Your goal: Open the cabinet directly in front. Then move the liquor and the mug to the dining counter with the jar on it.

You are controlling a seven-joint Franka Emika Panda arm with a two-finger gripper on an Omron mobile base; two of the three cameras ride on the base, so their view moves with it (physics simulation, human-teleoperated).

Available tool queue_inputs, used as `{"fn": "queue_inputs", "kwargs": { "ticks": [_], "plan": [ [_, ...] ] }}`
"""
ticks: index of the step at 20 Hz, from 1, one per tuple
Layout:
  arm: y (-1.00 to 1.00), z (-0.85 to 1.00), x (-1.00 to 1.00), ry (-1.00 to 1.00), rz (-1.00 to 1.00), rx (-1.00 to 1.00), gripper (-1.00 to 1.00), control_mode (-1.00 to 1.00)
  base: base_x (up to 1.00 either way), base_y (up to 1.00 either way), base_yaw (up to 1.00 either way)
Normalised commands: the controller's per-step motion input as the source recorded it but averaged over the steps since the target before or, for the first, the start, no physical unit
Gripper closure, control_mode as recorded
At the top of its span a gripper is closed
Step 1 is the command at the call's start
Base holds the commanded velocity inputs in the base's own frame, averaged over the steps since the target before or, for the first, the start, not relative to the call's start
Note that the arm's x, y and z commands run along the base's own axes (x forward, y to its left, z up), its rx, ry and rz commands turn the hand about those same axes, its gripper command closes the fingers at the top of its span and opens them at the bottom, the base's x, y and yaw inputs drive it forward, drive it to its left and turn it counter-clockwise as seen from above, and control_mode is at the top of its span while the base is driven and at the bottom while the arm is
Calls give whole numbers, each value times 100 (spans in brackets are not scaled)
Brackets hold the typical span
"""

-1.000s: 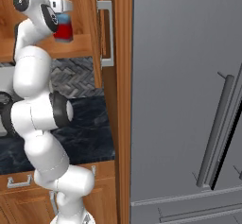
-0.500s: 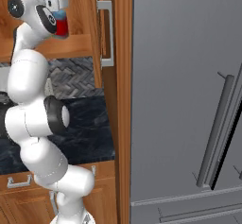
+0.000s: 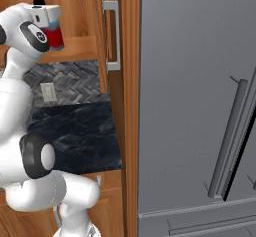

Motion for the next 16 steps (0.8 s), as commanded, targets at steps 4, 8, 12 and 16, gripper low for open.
{"fn": "queue_inputs", "kwargs": {
  "ticks": [4,8,12,16],
  "plan": [
    [-18,0,-100,-5,-7,0,100,-100,0,0,0],
    [-28,-5,-100,3,-16,0,100,-100,0,0,0],
    [-26,-38,-100,20,-21,0,100,-100,0,0,0],
    [-25,-57,-100,29,-19,0,100,-100,0,0,0]
  ]
}}
